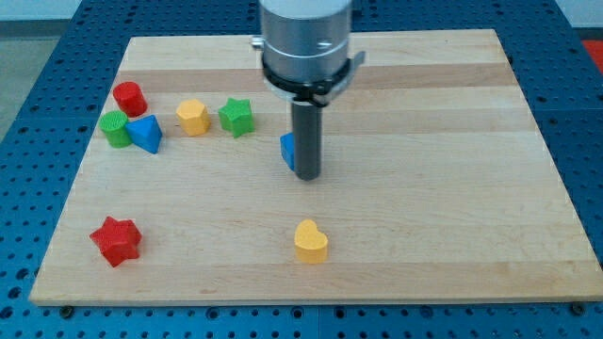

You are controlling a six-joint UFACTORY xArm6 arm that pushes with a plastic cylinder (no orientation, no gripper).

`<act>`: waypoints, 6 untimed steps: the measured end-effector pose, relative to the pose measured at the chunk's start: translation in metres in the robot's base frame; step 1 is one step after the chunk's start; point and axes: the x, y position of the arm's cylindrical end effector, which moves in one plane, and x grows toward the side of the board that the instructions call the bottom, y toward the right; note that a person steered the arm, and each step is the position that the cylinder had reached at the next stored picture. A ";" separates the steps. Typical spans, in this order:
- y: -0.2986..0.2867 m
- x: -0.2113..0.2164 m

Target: Push the cube into the green star

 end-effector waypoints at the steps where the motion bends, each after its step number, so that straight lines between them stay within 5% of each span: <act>1: -0.006 -0.016; 6: 0.003 -0.102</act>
